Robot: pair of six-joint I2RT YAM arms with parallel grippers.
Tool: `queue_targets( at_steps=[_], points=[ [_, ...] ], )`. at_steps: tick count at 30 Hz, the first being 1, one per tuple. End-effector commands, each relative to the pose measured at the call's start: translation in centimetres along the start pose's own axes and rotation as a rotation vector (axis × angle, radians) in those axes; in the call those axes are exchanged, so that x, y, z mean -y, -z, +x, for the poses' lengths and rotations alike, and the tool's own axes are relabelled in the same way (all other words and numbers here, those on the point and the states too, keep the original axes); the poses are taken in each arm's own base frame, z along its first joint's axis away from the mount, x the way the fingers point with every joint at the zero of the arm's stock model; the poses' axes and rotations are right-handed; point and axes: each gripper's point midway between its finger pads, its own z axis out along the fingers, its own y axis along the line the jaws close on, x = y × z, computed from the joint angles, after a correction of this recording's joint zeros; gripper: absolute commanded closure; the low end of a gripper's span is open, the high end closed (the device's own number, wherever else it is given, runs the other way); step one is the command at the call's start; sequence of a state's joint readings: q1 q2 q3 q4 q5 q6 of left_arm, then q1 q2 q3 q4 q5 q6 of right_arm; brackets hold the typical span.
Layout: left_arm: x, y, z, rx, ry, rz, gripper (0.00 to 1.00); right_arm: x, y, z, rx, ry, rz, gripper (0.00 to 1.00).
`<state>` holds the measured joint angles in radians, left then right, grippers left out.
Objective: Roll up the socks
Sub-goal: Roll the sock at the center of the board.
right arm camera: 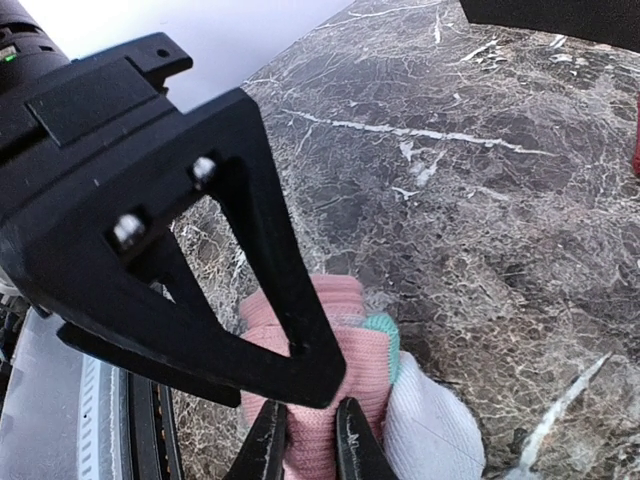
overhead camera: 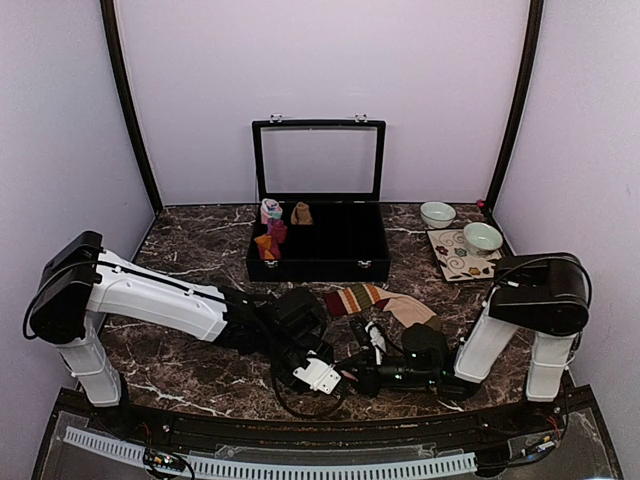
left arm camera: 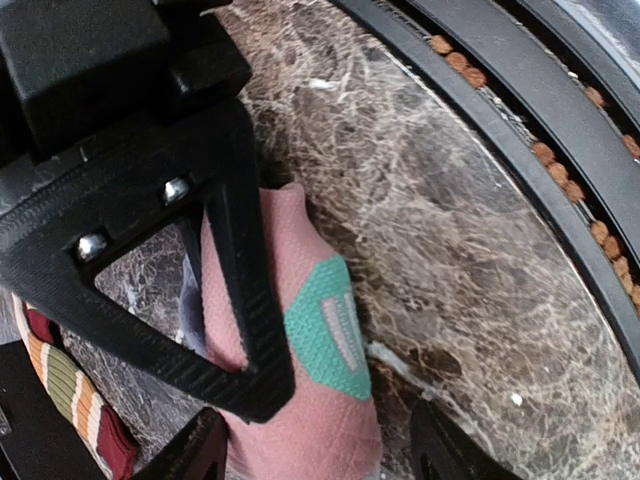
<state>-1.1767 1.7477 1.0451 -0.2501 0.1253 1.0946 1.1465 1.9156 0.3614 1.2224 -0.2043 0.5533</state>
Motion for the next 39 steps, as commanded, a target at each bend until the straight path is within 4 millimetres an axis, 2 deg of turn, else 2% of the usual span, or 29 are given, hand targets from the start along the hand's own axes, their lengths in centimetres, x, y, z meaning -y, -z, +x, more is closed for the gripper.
queue_targets(
  at_steps=[1, 4, 7, 10, 11, 13, 16, 19, 24, 26, 28, 29, 31, 32, 35, 39],
  points=[
    [-0.6, -1.1, 0.6, -0.037, 0.058, -0.028, 0.39, 4.1, 2.2, 9.0, -0.308, -0.128, 0.149, 0.93],
    [-0.5, -1.6, 0.6, -0.031, 0.074, -0.028, 0.46, 3.8, 2.2, 9.2, -0.321, -0.146, 0.133, 0.92],
    [-0.3, -2.3, 1.5, -0.065, 0.083, -0.046, 0.50, 3.9, 2.5, 9.2, -0.320, -0.166, 0.134, 0.91],
    [-0.1, -2.8, 2.5, -0.096, 0.073, -0.067, 0.62, 3.7, 2.5, 9.1, -0.312, -0.192, 0.122, 0.91],
    [0.0, -3.0, 2.8, -0.104, 0.075, -0.067, 0.69, 3.6, 2.4, 9.1, -0.311, -0.194, 0.115, 0.91],
    [-0.3, -3.2, 3.4, -0.111, 0.107, -0.070, 0.98, 3.6, 2.3, 8.8, -0.304, -0.197, 0.110, 0.90],
    [-0.4, -3.1, 4.4, -0.113, 0.212, -0.015, 1.00, 3.7, 2.5, 8.0, -0.276, -0.167, 0.124, 0.85],
    [-0.2, -2.2, 5.3, -0.083, 0.337, 0.061, 1.00, 3.9, 2.7, 7.1, -0.273, -0.093, 0.156, 0.80],
    [0.5, -0.5, 5.1, -0.013, 0.452, 0.152, 1.00, 4.2, 3.0, 5.2, -0.264, 0.024, 0.211, 0.75],
    [0.9, -0.1, 4.7, 0.018, 0.504, 0.201, 1.00, 3.7, 3.2, 4.2, -0.246, 0.060, 0.200, 0.73],
    [1.2, 0.1, 4.2, 0.055, 0.566, 0.259, 1.00, 3.2, 3.4, 3.5, -0.217, 0.088, 0.183, 0.67],
    [1.5, 0.3, 4.1, 0.067, 0.606, 0.291, 1.00, 2.9, 3.5, 2.9, -0.198, 0.105, 0.179, 0.61],
    [1.6, 0.4, 4.1, 0.088, 0.653, 0.326, 1.00, 2.4, 3.9, 1.9, -0.160, 0.149, 0.172, 0.05],
    [1.6, 0.5, 4.1, 0.096, 0.667, 0.335, 1.00, 2.3, 4.1, 1.5, -0.145, 0.176, 0.183, 0.01],
    [1.4, 0.9, 4.2, 0.120, 0.706, 0.350, 1.00, 1.7, 4.6, -0.2, -0.108, 0.259, 0.214, 0.01],
    [0.0, 2.1, 4.2, 0.182, 0.787, 0.379, 1.00, 1.5, 6.0, -2.5, -0.045, 0.337, 0.297, 0.01]
  ],
)
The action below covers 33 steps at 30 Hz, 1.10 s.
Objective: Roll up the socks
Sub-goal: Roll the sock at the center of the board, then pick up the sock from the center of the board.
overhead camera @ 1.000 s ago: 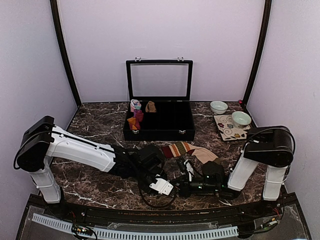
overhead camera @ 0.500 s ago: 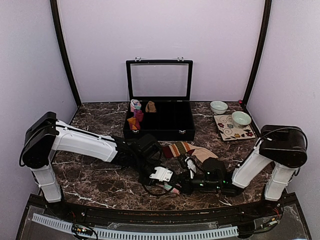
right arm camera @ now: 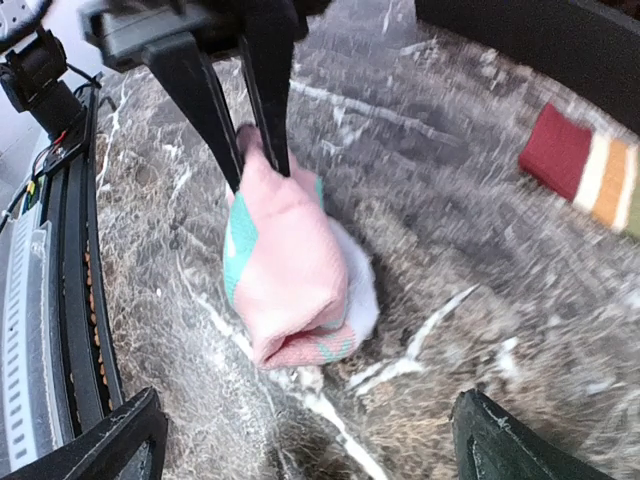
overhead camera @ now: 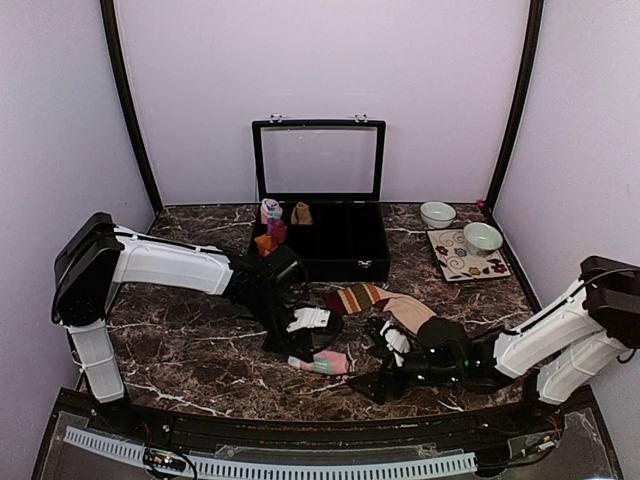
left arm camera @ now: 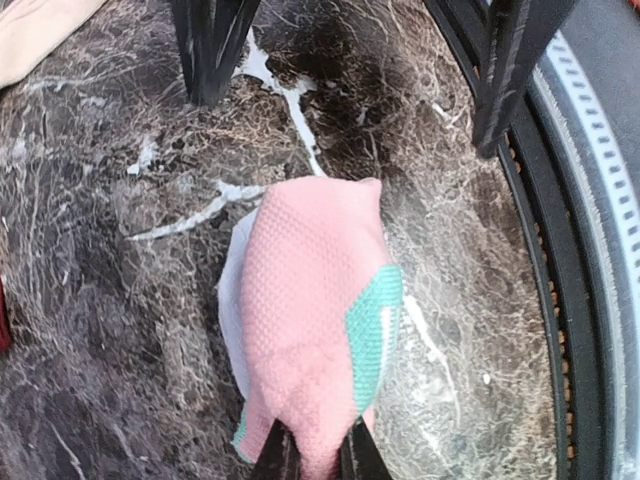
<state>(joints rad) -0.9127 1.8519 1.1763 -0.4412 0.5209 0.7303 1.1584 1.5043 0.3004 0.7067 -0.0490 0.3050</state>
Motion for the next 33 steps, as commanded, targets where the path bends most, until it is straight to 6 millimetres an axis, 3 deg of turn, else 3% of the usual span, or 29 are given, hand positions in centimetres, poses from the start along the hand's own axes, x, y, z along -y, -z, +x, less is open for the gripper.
queue_targets(
  at_steps=[1, 6, 9, 11, 16, 18, 20, 22, 26, 29, 33],
  points=[
    [1.3, 1.1, 1.0, -0.008, 0.177, 0.135, 1.00, 1.3, 1.7, -2.4, 0.067, 0.109, 0.136, 0.01],
    [1.7, 2.6, -0.8, 0.067, 0.220, 0.190, 1.00, 2.6, 3.5, -7.0, 0.162, 0.121, 0.280, 0.01],
    [1.9, 3.8, -2.5, 0.134, 0.260, 0.231, 1.00, 2.5, 4.5, -11.0, 0.284, 0.083, 0.322, 0.01],
    [1.9, 4.6, -3.3, 0.164, 0.277, 0.250, 1.00, 2.7, 4.3, -12.9, 0.307, 0.049, 0.353, 0.01],
    [2.0, 7.1, -5.5, 0.233, 0.302, 0.290, 1.00, 1.5, 3.0, -14.0, 0.322, -0.015, 0.284, 0.01],
    [1.9, 8.0, -6.0, 0.254, 0.298, 0.282, 1.00, 2.1, 5.4, -14.8, 0.441, -0.083, 0.291, 0.01],
    [1.7, 8.8, -6.5, 0.267, 0.287, 0.264, 1.00, 1.6, 8.7, -17.0, 0.617, -0.118, 0.225, 0.01],
    [1.6, 9.6, -7.1, 0.279, 0.278, 0.254, 1.00, 0.3, 9.9, -18.2, 0.673, -0.079, 0.154, 0.01],
    [1.3, 11.1, -8.2, 0.301, 0.255, 0.234, 1.00, -1.8, 6.6, -18.9, 0.496, 0.020, 0.096, 0.01],
    [0.9, 11.9, -8.8, 0.310, 0.240, 0.215, 1.00, -3.5, 6.5, -19.1, 0.542, 0.019, -0.010, 0.01],
    [1.4, 13.4, -9.7, 0.338, 0.227, 0.231, 1.00, -4.5, 4.8, -18.8, 0.482, 0.048, -0.057, 0.01]
  ],
)
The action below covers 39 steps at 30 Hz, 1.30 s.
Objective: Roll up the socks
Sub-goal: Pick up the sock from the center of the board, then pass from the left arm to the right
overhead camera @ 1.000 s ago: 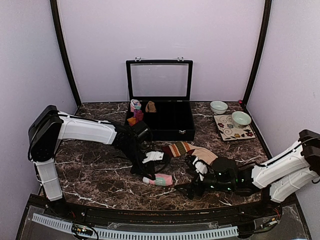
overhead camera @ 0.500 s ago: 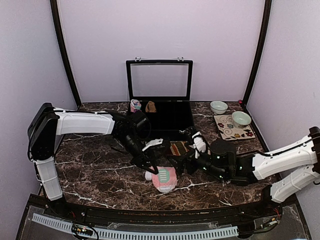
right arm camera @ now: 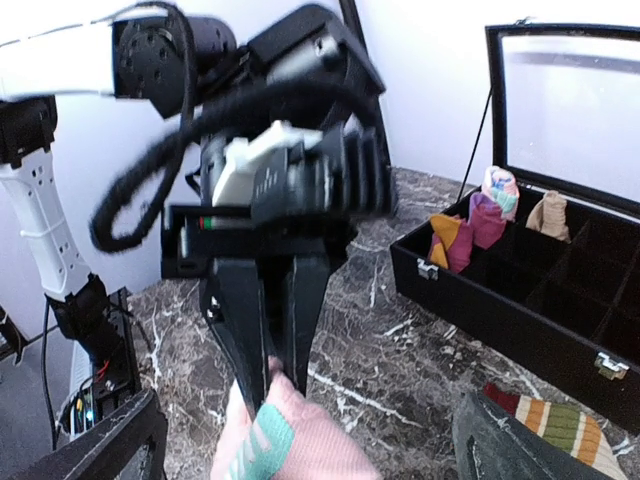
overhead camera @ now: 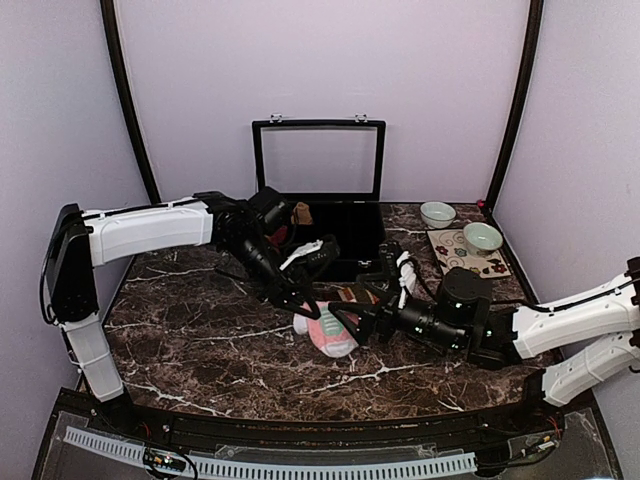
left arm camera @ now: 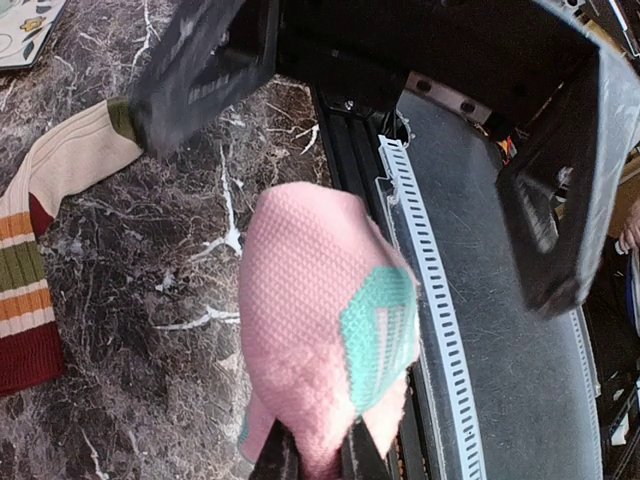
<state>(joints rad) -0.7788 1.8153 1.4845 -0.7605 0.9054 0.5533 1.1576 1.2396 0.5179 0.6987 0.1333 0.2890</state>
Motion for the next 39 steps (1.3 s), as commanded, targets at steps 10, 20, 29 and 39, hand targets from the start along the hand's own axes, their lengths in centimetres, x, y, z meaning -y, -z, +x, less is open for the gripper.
queue_targets(
  at_steps=[10, 20, 29, 39],
  points=[
    [9.2, 5.7, -5.6, 0.195, -0.045, 0.293, 1.00, -4.4, -0.9, -2.0, 0.054, 0.145, -0.228, 0.20],
    [13.6, 8.6, -8.2, 0.328, -0.011, 0.524, 1.00, -7.5, -1.2, -5.1, 0.112, 0.259, -0.372, 0.23],
    [15.1, 10.1, -9.4, 0.400, 0.009, 0.580, 1.00, -10.4, -2.6, -7.2, 0.086, 0.318, -0.529, 0.65],
    [16.3, 11.9, -10.4, 0.429, -0.012, 0.589, 0.89, -10.7, -2.7, -6.7, 0.029, 0.272, -0.588, 1.00]
  ],
)
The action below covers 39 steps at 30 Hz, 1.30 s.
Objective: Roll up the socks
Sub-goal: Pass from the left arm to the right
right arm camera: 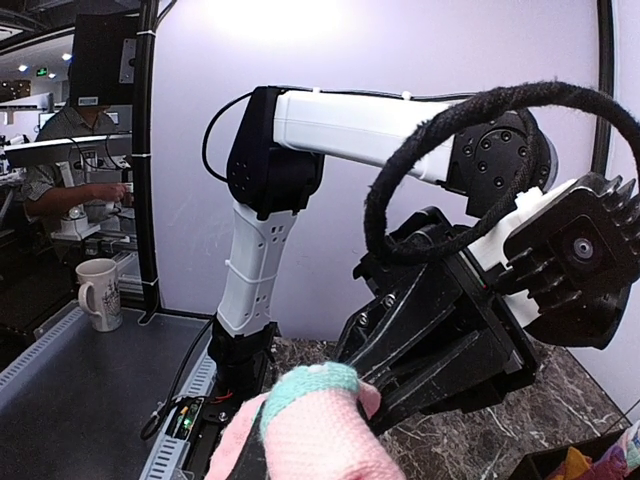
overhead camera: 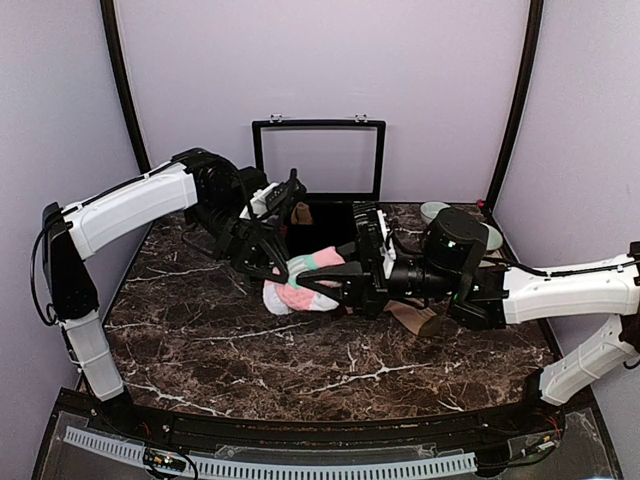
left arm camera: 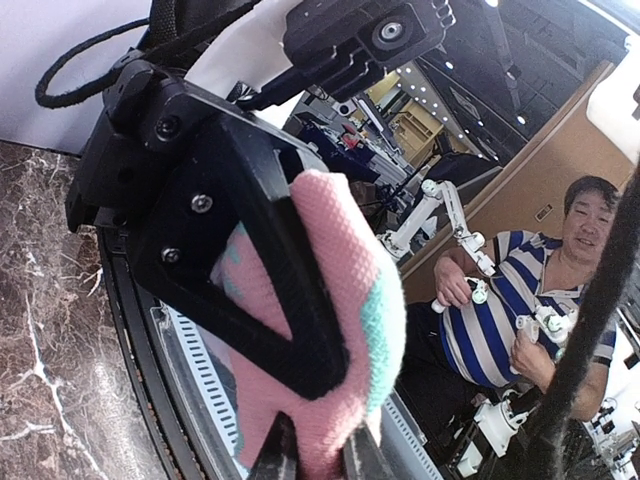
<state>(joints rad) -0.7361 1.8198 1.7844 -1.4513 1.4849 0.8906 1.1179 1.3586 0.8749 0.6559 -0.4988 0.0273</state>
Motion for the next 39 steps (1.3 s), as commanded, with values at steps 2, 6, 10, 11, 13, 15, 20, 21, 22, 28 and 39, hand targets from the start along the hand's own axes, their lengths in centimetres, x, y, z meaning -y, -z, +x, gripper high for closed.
queue_targets(
  at_steps=[2, 6, 10, 11, 13, 15, 20, 21, 22, 28, 39],
  points=[
    [3.8, 1.0, -3.3, 0.079, -0.110, 0.032, 0.69, 2.1, -0.1, 2.8, -0.110, -0.068, 0.081, 1.00],
    [-0.3, 4.4, -3.5, 0.053, -0.088, -0.228, 0.47, 5.0, 0.8, 4.2, -0.150, -0.114, 0.225, 1.00],
    [-2.4, 6.1, -3.2, 0.006, -0.243, -0.510, 0.32, 7.1, 0.3, 4.9, -0.166, -0.150, 0.321, 1.00],
    [-2.4, 6.3, -3.1, 0.004, -0.274, -0.543, 0.29, 7.7, 0.1, 5.0, -0.169, -0.163, 0.345, 1.00],
    [-3.6, 7.0, -2.6, -0.048, -0.325, -0.653, 0.28, 8.3, -0.3, 4.8, -0.160, -0.179, 0.368, 1.00],
    [-5.5, 7.0, -1.3, -0.145, -0.353, -0.765, 0.28, 9.1, -0.8, 4.6, -0.147, -0.197, 0.392, 1.00],
    [-7.8, 6.9, 0.5, -0.227, -0.343, -0.857, 0.28, 10.2, -1.9, 3.9, -0.114, -0.218, 0.426, 1.00],
    [-8.1, 6.9, 0.8, -0.233, -0.337, -0.863, 0.28, 10.1, -2.0, 3.7, -0.103, -0.217, 0.420, 1.00],
    [-8.3, 7.0, 1.0, -0.240, -0.336, -0.877, 0.28, 10.1, -2.1, 3.4, -0.089, -0.213, 0.413, 1.00],
    [-9.3, 8.1, 0.8, -0.256, -0.361, -0.966, 0.28, 9.5, -3.2, 3.4, -0.088, -0.225, 0.377, 1.00],
    [-10.1, 8.0, 2.1, -0.335, -0.400, -1.009, 0.42, 9.7, -3.7, 3.6, -0.024, -0.298, 0.370, 1.00]
  ],
)
